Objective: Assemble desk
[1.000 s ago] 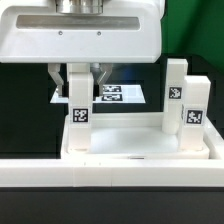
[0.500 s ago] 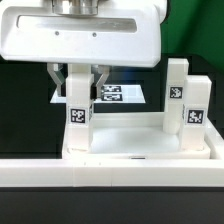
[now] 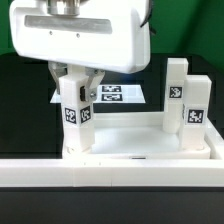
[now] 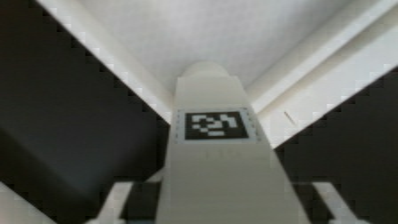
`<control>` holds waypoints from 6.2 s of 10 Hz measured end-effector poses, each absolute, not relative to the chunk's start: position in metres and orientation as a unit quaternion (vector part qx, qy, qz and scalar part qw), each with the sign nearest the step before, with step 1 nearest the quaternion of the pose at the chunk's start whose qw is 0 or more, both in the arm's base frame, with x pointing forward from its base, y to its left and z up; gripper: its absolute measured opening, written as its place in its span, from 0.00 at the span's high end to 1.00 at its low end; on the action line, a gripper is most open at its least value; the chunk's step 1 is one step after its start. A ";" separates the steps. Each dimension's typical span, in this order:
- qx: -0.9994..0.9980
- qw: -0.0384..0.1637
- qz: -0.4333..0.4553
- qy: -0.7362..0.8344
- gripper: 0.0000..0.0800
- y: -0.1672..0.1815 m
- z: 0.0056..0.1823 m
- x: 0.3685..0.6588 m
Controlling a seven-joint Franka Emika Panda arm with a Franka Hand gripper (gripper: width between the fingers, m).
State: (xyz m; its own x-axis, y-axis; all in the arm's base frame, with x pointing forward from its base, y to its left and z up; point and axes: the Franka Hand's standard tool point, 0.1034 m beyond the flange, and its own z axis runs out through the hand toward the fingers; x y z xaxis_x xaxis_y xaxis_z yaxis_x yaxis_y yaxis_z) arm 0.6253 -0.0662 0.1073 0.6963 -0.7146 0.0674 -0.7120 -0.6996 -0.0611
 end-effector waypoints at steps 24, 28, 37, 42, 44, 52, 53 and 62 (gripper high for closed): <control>-0.944 0.012 -0.035 0.327 0.19 -0.059 0.105 0.624; -0.991 -0.005 -0.036 0.126 0.19 -0.058 0.104 0.624; -0.994 -0.008 -0.036 0.103 0.64 -0.058 0.103 0.623; -0.972 -0.001 -0.037 0.232 0.64 -0.057 0.103 0.623; -0.953 0.006 -0.038 0.301 0.64 -0.058 0.102 0.623; -0.773 0.031 -0.027 0.633 0.64 -0.054 0.101 0.623; -0.754 0.032 -0.026 0.655 0.64 -0.054 0.101 0.623; -0.872 0.025 -0.034 0.488 0.19 -0.050 0.100 0.624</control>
Offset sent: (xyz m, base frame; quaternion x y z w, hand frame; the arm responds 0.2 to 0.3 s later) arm 0.0011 -0.0011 -0.0007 -0.0022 -0.0025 0.1327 0.9911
